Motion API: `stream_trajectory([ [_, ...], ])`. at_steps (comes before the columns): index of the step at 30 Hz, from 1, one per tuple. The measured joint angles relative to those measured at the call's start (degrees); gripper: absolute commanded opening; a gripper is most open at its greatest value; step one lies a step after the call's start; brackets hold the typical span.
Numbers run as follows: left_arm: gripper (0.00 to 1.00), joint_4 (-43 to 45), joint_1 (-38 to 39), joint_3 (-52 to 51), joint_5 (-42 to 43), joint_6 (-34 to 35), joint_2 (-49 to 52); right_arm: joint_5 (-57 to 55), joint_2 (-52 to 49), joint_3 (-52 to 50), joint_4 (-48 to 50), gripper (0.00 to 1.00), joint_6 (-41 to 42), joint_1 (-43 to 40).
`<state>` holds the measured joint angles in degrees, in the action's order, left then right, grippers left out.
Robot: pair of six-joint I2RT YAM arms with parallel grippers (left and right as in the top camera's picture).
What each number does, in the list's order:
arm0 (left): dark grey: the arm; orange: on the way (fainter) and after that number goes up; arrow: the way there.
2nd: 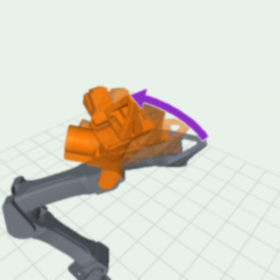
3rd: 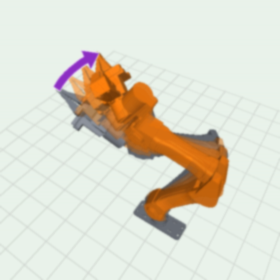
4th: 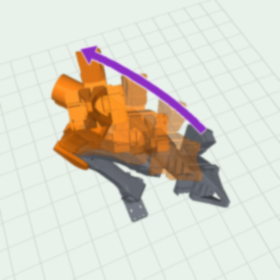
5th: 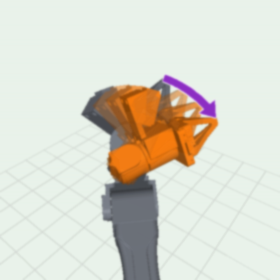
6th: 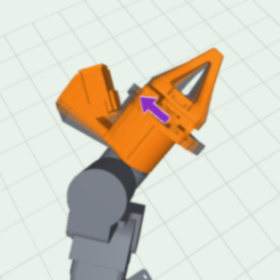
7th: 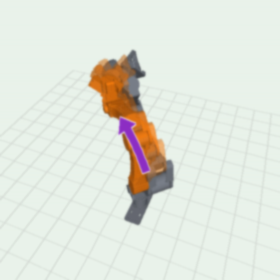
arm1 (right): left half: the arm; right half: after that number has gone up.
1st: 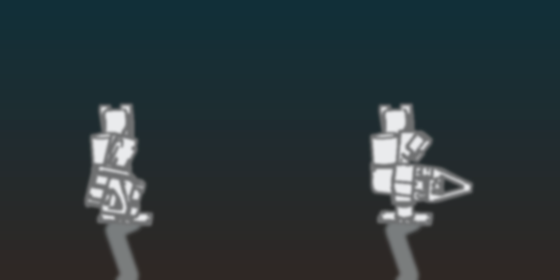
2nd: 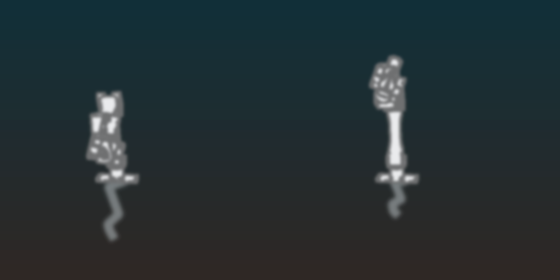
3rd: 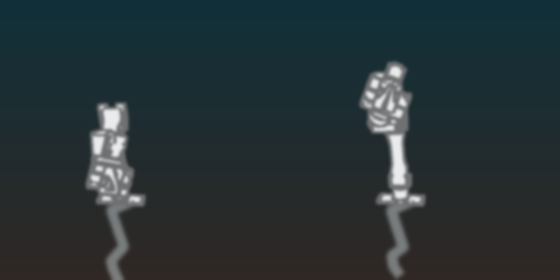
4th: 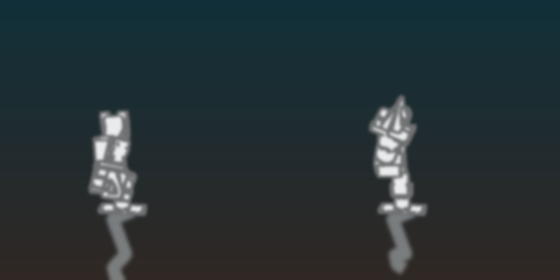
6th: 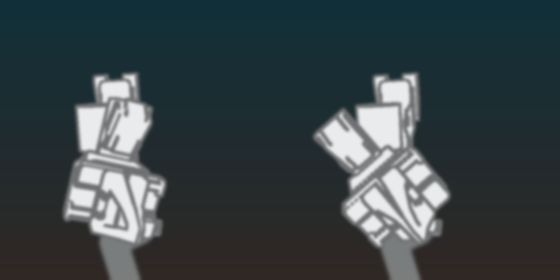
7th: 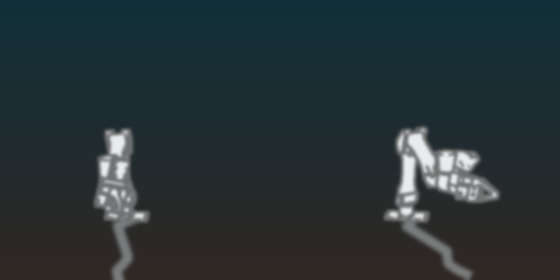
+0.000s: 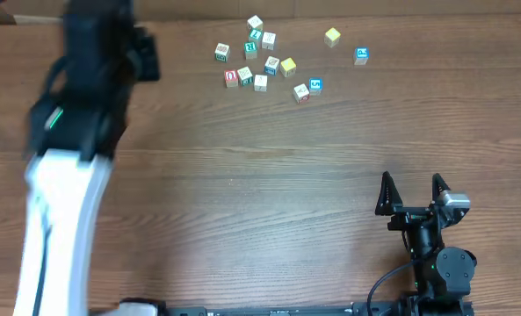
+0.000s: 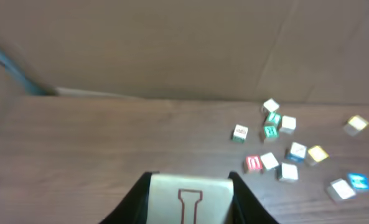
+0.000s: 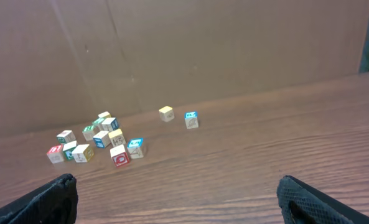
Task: Form a horizontal line
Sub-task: 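Grasp the white block and carry it toward the left front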
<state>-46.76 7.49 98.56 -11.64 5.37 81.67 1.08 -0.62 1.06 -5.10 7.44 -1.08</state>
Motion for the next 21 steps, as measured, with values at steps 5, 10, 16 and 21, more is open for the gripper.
stream_trajectory([
  [5, 0.04, -15.2, -1.5, 0.8, -3.6, 0.0, -13.5, 0.0, 0.0, 0.0, 0.0, 1.0, 0.0, 0.0],
  [10, 0.05, -27.6, -5.4, -1.4, -7.5, 0.2, -14.6, 0.0, 0.0, 0.0, 0.0, 1.0, 0.0, 0.0],
  [16, 0.04, -19.2, -10.6, -18.5, -8.2, 0.7, -13.7, 0.0, 0.0, 0.0, 0.0, 1.0, 0.0, 0.0],
  [21, 0.04, -5.7, -11.6, -34.3, -7.0, -0.8, -12.6, 0.0, 0.0, 0.0, -0.1, 1.0, 0.0, 0.0],
])
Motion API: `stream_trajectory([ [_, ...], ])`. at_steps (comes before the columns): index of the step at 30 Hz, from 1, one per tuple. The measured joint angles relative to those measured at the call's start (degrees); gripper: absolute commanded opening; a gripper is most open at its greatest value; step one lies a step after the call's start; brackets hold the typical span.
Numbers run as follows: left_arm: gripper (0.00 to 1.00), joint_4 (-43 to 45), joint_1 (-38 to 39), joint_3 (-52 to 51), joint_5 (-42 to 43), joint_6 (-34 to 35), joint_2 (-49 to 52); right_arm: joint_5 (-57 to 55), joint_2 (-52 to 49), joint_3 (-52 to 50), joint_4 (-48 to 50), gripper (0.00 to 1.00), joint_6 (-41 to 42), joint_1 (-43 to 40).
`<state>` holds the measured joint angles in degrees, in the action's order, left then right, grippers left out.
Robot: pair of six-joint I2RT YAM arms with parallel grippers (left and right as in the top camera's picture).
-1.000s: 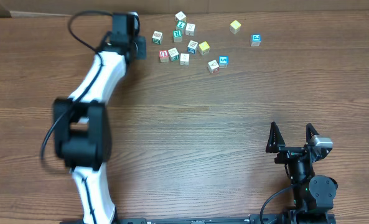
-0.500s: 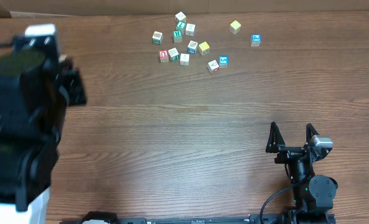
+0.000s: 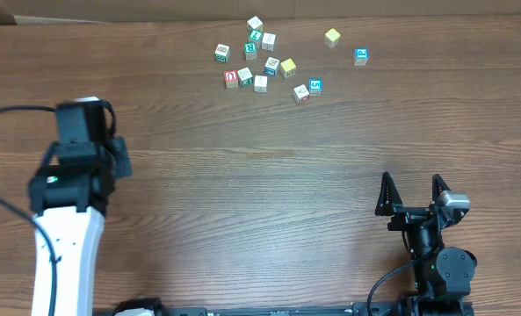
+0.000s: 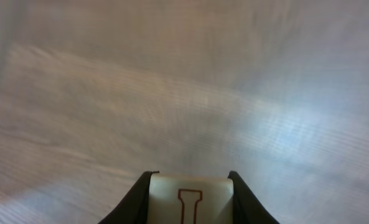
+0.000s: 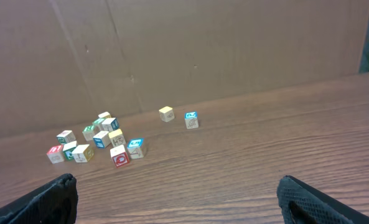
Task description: Form a horizontal line
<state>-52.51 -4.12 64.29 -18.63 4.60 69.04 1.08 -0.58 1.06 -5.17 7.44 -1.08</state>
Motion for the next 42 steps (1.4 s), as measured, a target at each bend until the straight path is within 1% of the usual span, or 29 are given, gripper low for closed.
stream_trajectory([
  [1, 0.04, 3.9, 0.0, -4.4, 0.1, -1.4, 1.0, 0.0, 0.0, 0.0, 0.0, 1.0, 0.0, 0.0],
  [5, 0.04, 11.8, 0.0, -10.5, 0.2, -6.3, 3.9, 0.0, 0.0, 0.0, 0.0, 1.0, 0.0, 0.0],
  [7, 0.04, 15.6, 0.0, -14.0, 0.2, -11.0, 8.0, 0.0, 0.0, 0.0, 0.0, 1.0, 0.0, 0.0],
  [9, 0.04, 18.8, -0.1, -15.6, 0.2, -15.0, 11.1, 0.0, 0.0, 0.0, 0.0, 1.0, 0.0, 0.0],
  [11, 0.04, 23.7, -0.9, -16.1, 0.2, -20.6, 16.6, 0.0, 0.0, 0.0, 0.0, 1.0, 0.0, 0.0],
  [12, 0.04, 25.2, -1.3, -16.1, 0.2, -22.2, 18.6, 0.0, 0.0, 0.0, 0.0, 1.0, 0.0, 0.0],
  [16, 0.04, 29.6, -4.4, -16.1, 0.7, -25.4, 24.9, 0.0, 0.0, 0.0, 0.0, 1.0, 0.0, 0.0],
  [18, 0.04, 30.3, -6.1, -16.1, 1.9, -26.1, 27.3, 0.0, 0.0, 0.0, 0.0, 1.0, 0.0, 0.0],
  [21, 0.04, 32.4, -8.8, -15.5, 4.4, -26.8, 28.4, 0.0, 0.0, 0.0, 0.0, 1.0, 0.0, 0.0],
  [23, 0.17, 33.5, -10.2, -15.3, 5.4, -27.1, 28.8, 0.0, 0.0, 0.0, 0.0, 1.0, 0.0, 0.0],
  [24, 0.2, 34.1, -11.0, -15.2, 5.8, -27.1, 29.0, 0.0, 0.0, 0.0, 0.0, 1.0, 0.0, 0.0],
  [25, 0.25, 34.4, -11.5, -15.2, 6.1, -27.1, 29.0, 0.0, 0.0, 0.0, 0.0, 1.0, 0.0, 0.0],
  [26, 0.4, 35.0, -12.4, -15.2, 6.8, -27.2, 29.2, 0.0, 0.0, 0.0, 0.0, 1.0, 0.0, 0.0],
  [27, 0.69, 35.3, -12.9, -15.2, 7.4, -27.3, 29.2, 0.0, 0.0, 0.0, 0.0, 1.0, 0.0, 0.0],
  [28, 0.74, 35.4, -13.3, -15.2, 8.0, -27.3, 29.4, 0.0, 0.0, 0.0, 0.0, 1.0, 0.0, 0.0],
  [29, 0.83, 35.5, -13.6, -15.1, 8.3, -27.6, 29.4, 0.0, 0.0, 0.0, 0.0, 1.0, 0.0, 0.0],
  [30, 1.0, 36.1, -14.1, -14.8, 8.7, -27.5, 29.3, 0.0, 0.0, 0.0, 0.0, 1.0, 0.0, 0.0],
  [38, 1.0, 37.3, -15.0, -14.2, 10.0, -27.5, 29.2, 0.0, 0.0, 0.0, 0.0, 1.0, 0.0, 0.0],
  [42, 1.0, 32.2, -13.9, -11.2, 9.6, -26.9, 29.5, 0.0, 0.0, 0.0, 0.0, 1.0, 0.0, 0.0],
])
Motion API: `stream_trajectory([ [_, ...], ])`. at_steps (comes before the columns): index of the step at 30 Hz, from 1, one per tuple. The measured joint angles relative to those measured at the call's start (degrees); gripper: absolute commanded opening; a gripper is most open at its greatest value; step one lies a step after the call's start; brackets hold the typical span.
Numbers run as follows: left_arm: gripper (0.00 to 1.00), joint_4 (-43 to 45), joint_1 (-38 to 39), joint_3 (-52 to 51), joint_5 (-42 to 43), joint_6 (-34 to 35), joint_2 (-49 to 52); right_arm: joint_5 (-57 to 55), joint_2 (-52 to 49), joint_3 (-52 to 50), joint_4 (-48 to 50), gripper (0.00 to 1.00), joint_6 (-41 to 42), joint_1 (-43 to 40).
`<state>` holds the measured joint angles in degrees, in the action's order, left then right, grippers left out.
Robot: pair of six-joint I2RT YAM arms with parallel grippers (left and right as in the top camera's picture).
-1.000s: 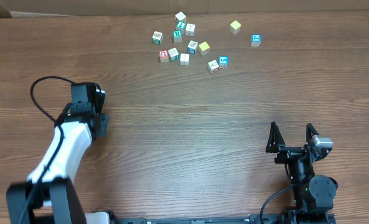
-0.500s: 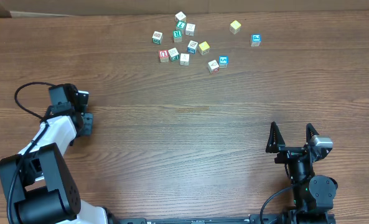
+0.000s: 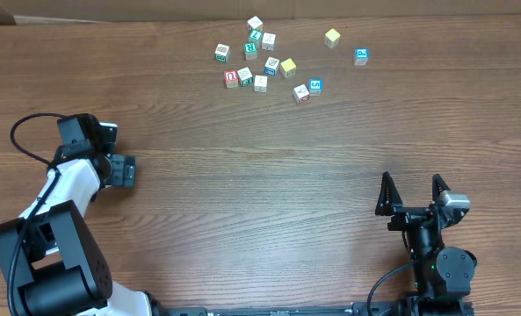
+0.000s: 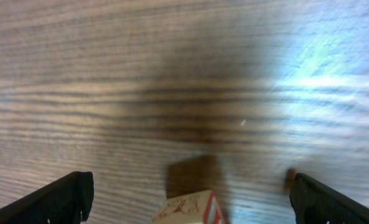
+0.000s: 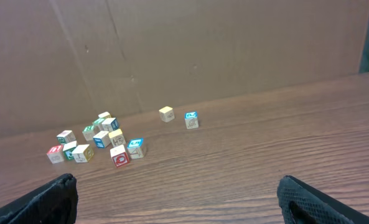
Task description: Form a horizontal line
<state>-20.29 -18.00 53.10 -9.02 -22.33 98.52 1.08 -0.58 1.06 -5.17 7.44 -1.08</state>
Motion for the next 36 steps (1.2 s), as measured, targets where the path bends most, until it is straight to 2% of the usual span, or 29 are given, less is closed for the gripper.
stream_trajectory([
  [2, 0.99, -4.8, 1.5, 5.4, -0.2, 2.8, 0.0, 0.0, 0.0, 0.0, 0.0, 1.0, 0.0, 0.0],
  [7, 0.99, -8.9, 7.7, 24.2, 3.6, 14.3, -4.9, 0.0, 0.0, 0.0, 0.0, 1.0, 0.0, 0.0],
  [9, 0.99, -6.2, 11.1, 29.7, 8.6, 17.8, -6.8, 0.0, 0.0, 0.0, 0.0, 1.0, 0.0, 0.0],
  [11, 1.0, 0.3, 15.5, 32.7, 13.1, 20.6, -7.8, 0.0, 0.0, 0.0, 0.0, 1.0, 0.0, 0.0],
  [14, 1.0, 6.3, 21.8, 33.3, 14.5, 22.4, -7.1, 0.0, 0.0, 0.0, 0.0, 1.0, 0.0, 0.0],
  [18, 1.0, 9.6, 25.7, 33.4, 14.8, 22.4, -1.6, 0.0, 0.0, 0.0, 0.0, 1.0, 0.0, 0.0],
  [21, 1.0, 11.4, 27.0, 33.4, 14.9, 21.8, 8.3, 0.0, 0.0, 0.0, 0.0, 1.0, 0.0, 0.0],
  [26, 1.0, 12.2, 27.5, 33.3, 15.6, 12.5, 22.3, 0.0, 0.0, 0.0, 0.1, 1.0, 0.0, 0.0],
  [31, 0.96, 13.5, 27.5, 33.2, 15.7, 5.7, 28.7, 0.0, 0.0, 0.0, 0.0, 1.0, 0.0, 0.0],
  [36, 0.92, 16.9, 27.5, 33.3, 17.9, 2.0, 31.4, 0.0, 0.0, 0.0, 0.0, 1.0, 0.0, 0.0],
])
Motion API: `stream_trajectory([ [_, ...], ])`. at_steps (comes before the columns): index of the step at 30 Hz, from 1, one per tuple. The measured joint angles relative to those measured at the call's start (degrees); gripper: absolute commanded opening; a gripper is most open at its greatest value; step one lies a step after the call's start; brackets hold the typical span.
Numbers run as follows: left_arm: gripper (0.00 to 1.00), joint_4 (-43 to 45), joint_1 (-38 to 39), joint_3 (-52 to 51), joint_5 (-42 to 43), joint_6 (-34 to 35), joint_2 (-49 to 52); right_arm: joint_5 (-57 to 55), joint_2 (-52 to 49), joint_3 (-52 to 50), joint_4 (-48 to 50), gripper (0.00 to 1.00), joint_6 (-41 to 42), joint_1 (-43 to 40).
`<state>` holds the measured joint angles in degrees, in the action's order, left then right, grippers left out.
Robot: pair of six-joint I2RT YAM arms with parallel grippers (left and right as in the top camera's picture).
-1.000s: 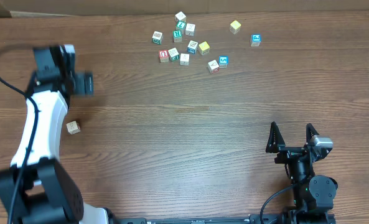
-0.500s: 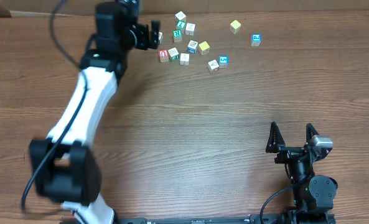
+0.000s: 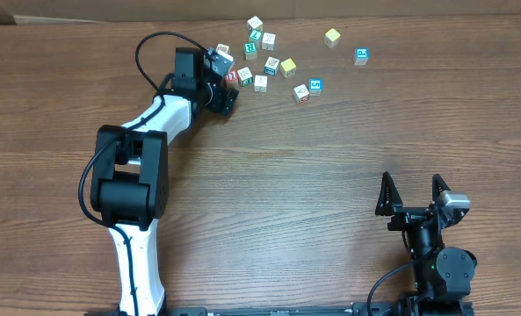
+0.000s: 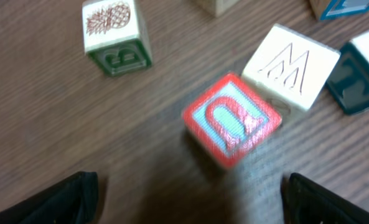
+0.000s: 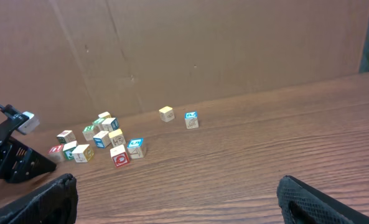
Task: Form a horizontal line
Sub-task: 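Grasp the red-faced block from the cluster with the left gripper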
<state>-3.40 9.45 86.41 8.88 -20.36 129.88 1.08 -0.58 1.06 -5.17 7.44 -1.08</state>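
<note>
Several small lettered cubes lie scattered at the table's far edge. My left gripper is open and low at the cluster's left side, nothing between its fingers. Just ahead of it sits a red cube with a blue face, seen partly from above. A pale M cube touches it, and a green pineapple cube lies farther left. My right gripper rests open near the front right, far from the cubes.
A yellow cube and a blue cube lie apart at the right of the cluster. The left arm stretches across the table's left middle. A cardboard wall stands behind the far edge.
My left gripper was open low over the table's left side with a cube below it. Now it is open at the far cluster, facing the red cube. The right arm has not moved.
My left gripper was shut on a pale cube marked I, raised near the far left. Then it held that cube over the left middle of the table. Then it was open there with a cube on the wood beneath. Now it is at the cluster, empty.
</note>
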Motion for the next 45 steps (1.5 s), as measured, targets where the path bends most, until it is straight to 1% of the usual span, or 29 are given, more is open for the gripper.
stream_trajectory([
  [4, 0.91, 5.3, 0.0, 0.0, 2.3, -1.2, 1.7, 0.0, 0.0, 0.0, 0.0, 1.0, 0.0, 0.0],
  [7, 0.88, 10.5, 0.0, 0.2, 3.2, -1.4, 3.5, 0.0, 0.0, 0.0, 0.0, 1.0, 0.0, 0.0],
  [10, 0.74, 15.3, 0.0, 0.7, 4.4, -1.3, 5.5, 0.0, 0.0, 0.0, 0.0, 1.0, 0.0, 0.0],
  [13, 0.58, 16.4, 0.1, 1.1, 5.4, -1.3, 6.4, 0.0, 0.0, 0.0, 0.0, 1.0, 0.0, 0.0],
  [14, 0.44, 16.4, 0.2, 1.1, 5.7, -1.3, 6.5, 0.0, 0.0, 0.0, 0.0, 1.0, 0.0, 0.0],
  [15, 0.41, 16.4, 0.2, 1.1, 5.7, -1.3, 6.5, 0.0, 0.0, 0.0, 0.0, 1.0, 0.0, 0.0],
  [16, 0.41, 16.5, 0.3, 1.1, 5.6, -1.3, 6.6, 0.0, 0.0, 0.0, 0.0, 1.0, 0.0, 0.0],
  [18, 0.36, 16.5, 0.4, 1.1, 5.5, -1.2, 6.7, 0.0, 0.0, 0.0, 0.0, 1.0, 0.0, 0.0],
  [20, 0.26, 16.2, 0.4, 1.1, 5.2, 0.0, 6.6, 0.0, 0.0, 0.0, 0.0, 1.0, 0.0, 0.0],
  [21, 0.24, 15.8, 0.4, 1.1, 4.8, 0.9, 6.4, 0.0, 0.0, 0.0, 0.0, 1.0, 0.0, 0.0],
  [24, 0.24, 11.0, 0.3, 1.0, 1.7, 4.2, 4.2, 0.0, 0.0, 0.0, 0.0, 1.0, 0.0, 0.0],
  [28, 0.24, 0.3, 0.3, -0.5, -2.5, 6.3, -4.9, 0.0, 0.0, 0.0, 0.0, 1.0, 0.0, 0.0],
  [30, 0.25, -5.3, 0.3, -0.8, -4.7, 6.8, -13.2, 0.0, 0.0, 0.0, 0.0, 1.0, 0.0, 0.0],
  [33, 0.25, -12.2, 0.2, -0.7, -7.3, 8.7, -28.3, 0.0, 0.0, 0.0, 0.0, 1.0, 0.0, 0.0],
  [34, 0.23, -14.8, 0.2, -0.6, -7.9, 9.6, -34.2, 0.0, 0.0, 0.0, 0.0, 1.0, 0.0, 0.0],
  [35, 0.18, -16.3, 0.2, -0.4, -8.3, 10.1, -38.4, 0.0, 0.0, 0.0, 0.0, 1.0, 0.0, 0.0],
  [37, 0.17, -22.8, 0.2, 0.0, -10.2, 12.8, -48.8, 0.0, 0.0, 0.0, 0.1, 1.0, 0.0, 0.0],
  [39, 0.17, -29.2, 0.2, 0.3, -12.7, 15.6, -55.0, 0.0, 0.0, 0.0, 0.0, 1.0, 0.0, 0.0],
  [40, 0.18, -32.5, 0.2, 0.4, -14.3, 17.1, -57.5, 0.0, 0.0, 0.0, 0.0, 1.0, 0.0, 0.0],
  [41, 0.18, -37.6, 0.2, 0.5, -16.7, 19.0, -60.1, 0.0, 0.0, 0.0, 0.0, 1.0, 0.0, 0.0],
  [43, 0.18, -44.9, 0.2, 0.6, -19.8, 22.2, -62.2, 0.0, 0.0, 0.0, 0.1, 1.0, 0.0, 0.0],
  [44, 0.17, -47.9, 0.2, 0.5, -20.8, 23.5, -62.7, 0.0, 0.0, 0.0, 0.0, 1.0, 0.0, 0.0],
  [45, 0.16, -53.3, 0.2, 0.4, -23.0, 26.3, -62.9, 0.0, 0.0, 0.0, 0.1, 1.0, 0.0, 0.0],
])
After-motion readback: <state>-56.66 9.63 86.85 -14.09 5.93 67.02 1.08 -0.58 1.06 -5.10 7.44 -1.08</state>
